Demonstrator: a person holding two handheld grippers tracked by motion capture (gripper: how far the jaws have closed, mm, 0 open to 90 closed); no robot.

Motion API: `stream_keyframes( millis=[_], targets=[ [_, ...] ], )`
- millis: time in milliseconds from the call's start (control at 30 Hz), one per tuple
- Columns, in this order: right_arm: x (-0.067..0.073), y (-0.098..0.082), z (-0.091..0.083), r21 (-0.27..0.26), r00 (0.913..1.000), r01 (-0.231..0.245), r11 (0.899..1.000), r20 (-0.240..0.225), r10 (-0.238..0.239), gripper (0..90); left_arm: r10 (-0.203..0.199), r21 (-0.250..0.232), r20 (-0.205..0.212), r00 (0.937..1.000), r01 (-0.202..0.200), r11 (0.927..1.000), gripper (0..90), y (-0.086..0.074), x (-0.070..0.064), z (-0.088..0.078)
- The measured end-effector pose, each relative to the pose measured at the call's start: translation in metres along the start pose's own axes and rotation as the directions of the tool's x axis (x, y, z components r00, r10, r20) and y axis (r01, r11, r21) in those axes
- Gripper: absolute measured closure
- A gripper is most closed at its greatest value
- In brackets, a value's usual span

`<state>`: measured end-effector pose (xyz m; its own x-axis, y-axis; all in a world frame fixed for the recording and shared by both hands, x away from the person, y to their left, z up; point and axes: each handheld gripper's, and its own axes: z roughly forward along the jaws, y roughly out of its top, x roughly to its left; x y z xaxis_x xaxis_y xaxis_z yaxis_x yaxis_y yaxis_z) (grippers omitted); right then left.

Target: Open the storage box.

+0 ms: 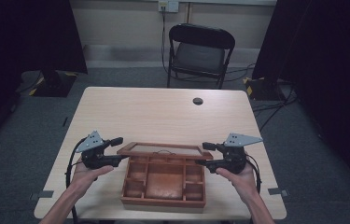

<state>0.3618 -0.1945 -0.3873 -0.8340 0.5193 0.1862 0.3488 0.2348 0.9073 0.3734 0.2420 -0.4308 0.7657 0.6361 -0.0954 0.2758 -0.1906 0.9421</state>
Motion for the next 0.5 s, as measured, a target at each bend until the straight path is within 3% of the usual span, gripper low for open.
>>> stream_keyframes(
  millis=[67, 133, 333, 500],
  targets=[
    [-0.003, 0.001, 0.001, -0.002, 1.0, -0.006, 1.0, 0.003, 0.006, 32.1, 0.013, 0.015, -0.009, 0.9999, -0.013, 0.9998, 38.7, 0.0, 0.004, 0.001],
    [-0.005, 0.002, 0.003, -0.006, 0.9999, -0.013, 1.0, 0.007, 0.014, 33.0, -0.009, 0.005, 0.0, 1.0, 0.009, 0.9999, 38.8, 0.0, 0.006, 0.002],
    [-0.015, 0.001, 0.007, -0.038, 0.9976, -0.044, 0.998, 0.051, 0.046, 34.3, 0.005, 0.004, 0.009, 0.9999, -0.005, 1.0, 44.2, 0.009, 0.011, 0.005],
    [-0.021, 0.001, 0.007, -0.053, 0.996, -0.053, 0.997, 0.069, 0.057, 35.6, -0.037, -0.016, 0.03, 0.9989, 0.037, 0.9992, 44.8, 0.008, 0.015, 0.007]
  ],
)
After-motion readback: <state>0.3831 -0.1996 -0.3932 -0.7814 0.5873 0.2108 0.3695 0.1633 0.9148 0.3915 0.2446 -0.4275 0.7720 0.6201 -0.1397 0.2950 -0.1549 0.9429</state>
